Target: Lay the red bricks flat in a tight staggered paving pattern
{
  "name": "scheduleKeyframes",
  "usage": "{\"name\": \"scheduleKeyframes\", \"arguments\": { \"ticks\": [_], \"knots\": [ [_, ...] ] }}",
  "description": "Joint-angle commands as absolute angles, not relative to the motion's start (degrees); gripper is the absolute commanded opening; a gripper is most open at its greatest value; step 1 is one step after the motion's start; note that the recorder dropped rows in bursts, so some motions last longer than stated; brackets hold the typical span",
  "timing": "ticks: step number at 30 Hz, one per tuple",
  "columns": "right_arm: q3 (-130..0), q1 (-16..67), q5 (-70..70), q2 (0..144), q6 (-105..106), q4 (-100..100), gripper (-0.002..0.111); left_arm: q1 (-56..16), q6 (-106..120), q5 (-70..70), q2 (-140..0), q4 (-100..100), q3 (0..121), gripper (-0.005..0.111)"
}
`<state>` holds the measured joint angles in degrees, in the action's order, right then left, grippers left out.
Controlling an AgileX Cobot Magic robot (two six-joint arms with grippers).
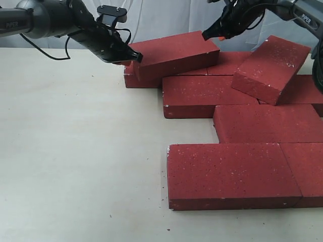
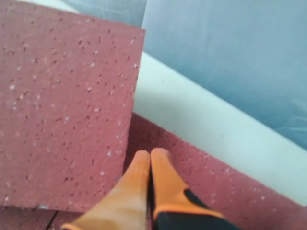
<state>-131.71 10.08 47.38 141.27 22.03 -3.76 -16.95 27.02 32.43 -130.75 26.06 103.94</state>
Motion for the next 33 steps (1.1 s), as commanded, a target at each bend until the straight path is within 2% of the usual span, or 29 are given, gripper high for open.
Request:
{"name": "scheduleKeyframes", "arguments": {
  "ticks": [1, 14, 24, 33],
  "knots": [
    [-131.76, 9.72, 41.26, 140.32, 21.79, -3.14, -0.001, -17.29, 27.11, 31.72, -130.63, 25.42, 104.3, 0.0],
    [-131.76, 10.2, 40.45, 146.2, 22.15, -3.68, -0.001, -17.29, 27.11, 31.9, -130.63, 27.24, 104.3, 0.0],
    [-131.76, 12.66, 47.97, 142.08, 22.87, -7.33, -0.001, -18.55, 33.62, 29.7, -130.63, 37.49, 104.3, 0.0],
    [-131.76, 12.66, 52.16, 139.14, 22.66, -6.81, -0.001, -18.22, 33.62, 31.46, -126.49, 34.88, 104.3, 0.0]
  ]
}}
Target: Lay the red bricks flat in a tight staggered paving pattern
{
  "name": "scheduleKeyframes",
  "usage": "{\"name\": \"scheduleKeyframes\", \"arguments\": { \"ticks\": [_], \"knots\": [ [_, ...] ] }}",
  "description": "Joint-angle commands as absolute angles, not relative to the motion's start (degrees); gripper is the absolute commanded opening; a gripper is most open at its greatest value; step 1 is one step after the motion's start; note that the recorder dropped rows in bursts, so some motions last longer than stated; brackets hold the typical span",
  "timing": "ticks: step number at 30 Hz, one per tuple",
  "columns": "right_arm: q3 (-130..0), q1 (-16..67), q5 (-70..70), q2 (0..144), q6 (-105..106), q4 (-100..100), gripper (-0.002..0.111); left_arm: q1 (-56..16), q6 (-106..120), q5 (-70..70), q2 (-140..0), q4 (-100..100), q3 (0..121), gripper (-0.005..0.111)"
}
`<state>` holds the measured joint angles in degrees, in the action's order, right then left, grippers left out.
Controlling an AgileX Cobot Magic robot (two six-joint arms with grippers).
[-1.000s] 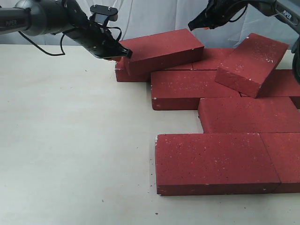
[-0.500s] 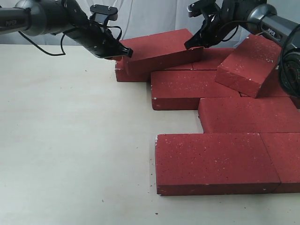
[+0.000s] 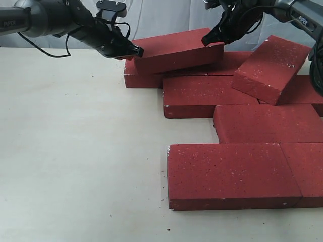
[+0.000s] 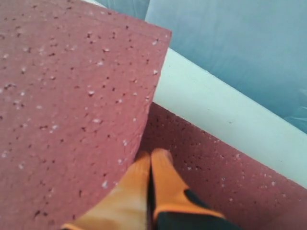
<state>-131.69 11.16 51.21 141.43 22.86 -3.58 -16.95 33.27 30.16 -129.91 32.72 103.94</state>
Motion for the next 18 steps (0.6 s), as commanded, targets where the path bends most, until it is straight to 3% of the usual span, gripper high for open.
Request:
{"name": "scheduleKeyframes", "arguments": {
  "ticks": [1, 11, 18],
  "knots": [
    [-131.76, 12.66, 52.84, 138.36, 22.29, -6.81, -0.001, -18.22, 33.62, 32.02, -125.69, 34.64, 104.3, 0.0],
    [-131.33, 12.66, 62.1, 133.4, 20.54, -9.08, -0.001, -18.22, 33.51, 32.33, -117.67, 31.64, 97.61, 0.0],
    [-121.53, 14.31, 61.13, 127.59, 20.31, -11.3, -0.001, -16.61, 33.4, 31.05, -112.03, 30.87, 89.38, 0.0]
  ]
}}
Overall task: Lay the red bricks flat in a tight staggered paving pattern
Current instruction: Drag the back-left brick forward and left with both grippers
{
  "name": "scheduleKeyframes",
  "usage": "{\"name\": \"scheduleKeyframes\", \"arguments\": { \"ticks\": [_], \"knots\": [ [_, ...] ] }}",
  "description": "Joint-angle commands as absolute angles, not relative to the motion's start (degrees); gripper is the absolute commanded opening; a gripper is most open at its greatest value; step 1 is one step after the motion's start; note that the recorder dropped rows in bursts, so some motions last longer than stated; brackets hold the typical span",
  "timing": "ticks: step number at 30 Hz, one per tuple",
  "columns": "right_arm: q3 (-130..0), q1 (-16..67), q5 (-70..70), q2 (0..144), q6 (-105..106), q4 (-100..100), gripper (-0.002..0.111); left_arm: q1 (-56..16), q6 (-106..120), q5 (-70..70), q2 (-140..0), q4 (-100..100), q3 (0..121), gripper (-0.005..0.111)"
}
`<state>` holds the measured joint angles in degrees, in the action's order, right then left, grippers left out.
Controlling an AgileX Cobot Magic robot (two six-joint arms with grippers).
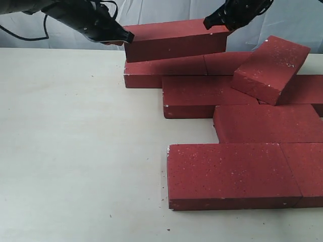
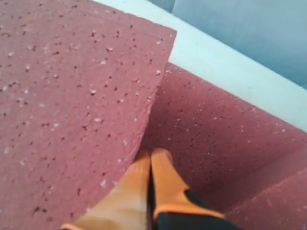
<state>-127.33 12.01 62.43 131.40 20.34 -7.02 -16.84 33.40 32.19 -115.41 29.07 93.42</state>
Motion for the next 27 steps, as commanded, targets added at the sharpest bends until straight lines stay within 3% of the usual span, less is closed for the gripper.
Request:
{"name": "scheduleKeyframes", "arguments": {
  "ticks": [1, 15, 27],
  "knots": [
    [-118.84, 14.85, 60.04, 126.53, 20.31, -10.8, -0.001, -16.29, 33.4, 30.92, -111.35, 30.87, 88.27, 0.0],
    [-88.04, 23.35, 42.05, 110.81, 19.41, -11.02, -0.001, -14.45, 33.61, 24.03, -97.15, 31.35, 67.33, 0.0],
    [-80.13, 32.02, 34.47, 108.44, 19.2, -13.6, -0.001, -14.42, 33.4, 18.77, -88.53, 31.44, 51.86, 0.0]
  ]
}}
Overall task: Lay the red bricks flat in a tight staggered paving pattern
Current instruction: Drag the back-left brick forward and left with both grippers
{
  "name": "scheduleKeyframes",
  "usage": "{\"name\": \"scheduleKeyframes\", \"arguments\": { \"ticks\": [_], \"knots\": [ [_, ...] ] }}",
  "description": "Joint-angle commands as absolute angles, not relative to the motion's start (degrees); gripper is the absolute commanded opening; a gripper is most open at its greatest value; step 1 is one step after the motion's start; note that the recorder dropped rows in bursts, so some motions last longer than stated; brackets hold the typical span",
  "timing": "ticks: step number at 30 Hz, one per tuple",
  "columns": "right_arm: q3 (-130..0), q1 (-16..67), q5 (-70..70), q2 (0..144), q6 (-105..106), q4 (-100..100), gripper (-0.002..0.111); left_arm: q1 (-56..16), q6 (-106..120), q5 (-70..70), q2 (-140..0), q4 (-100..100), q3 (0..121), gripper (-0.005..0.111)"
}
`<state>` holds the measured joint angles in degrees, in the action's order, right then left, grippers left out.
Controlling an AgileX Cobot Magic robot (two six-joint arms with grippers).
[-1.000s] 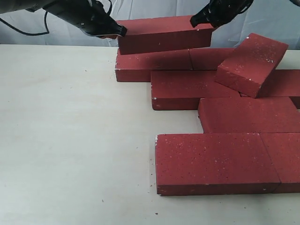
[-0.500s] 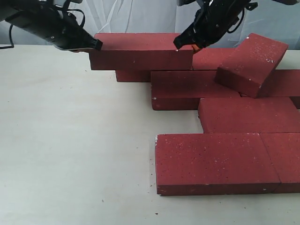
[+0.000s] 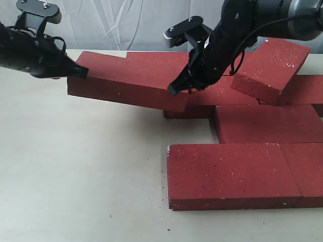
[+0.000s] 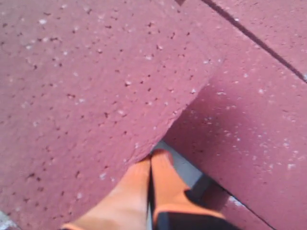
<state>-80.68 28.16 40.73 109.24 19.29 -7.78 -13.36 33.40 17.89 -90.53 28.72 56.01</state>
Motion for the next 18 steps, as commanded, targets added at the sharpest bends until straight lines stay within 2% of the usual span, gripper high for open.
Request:
{"name": "scheduleKeyframes", "arguments": {
  "ticks": [1, 11, 18],
  "knots": [
    [-80.14, 32.81, 33.91, 108.56, 19.2, -13.6, -0.001, -14.42, 33.4, 18.04, -88.27, 31.03, 50.79, 0.0],
    [-80.14, 36.78, 31.08, 112.35, 19.2, -14.4, -0.001, -14.17, 33.4, 5.8, -87.73, 31.12, 39.93, 0.0],
    [-80.14, 36.78, 31.41, 114.49, 19.2, -14.67, -0.001, -14.17, 33.4, 3.84, -87.73, 28.24, 36.97, 0.0]
  ]
}}
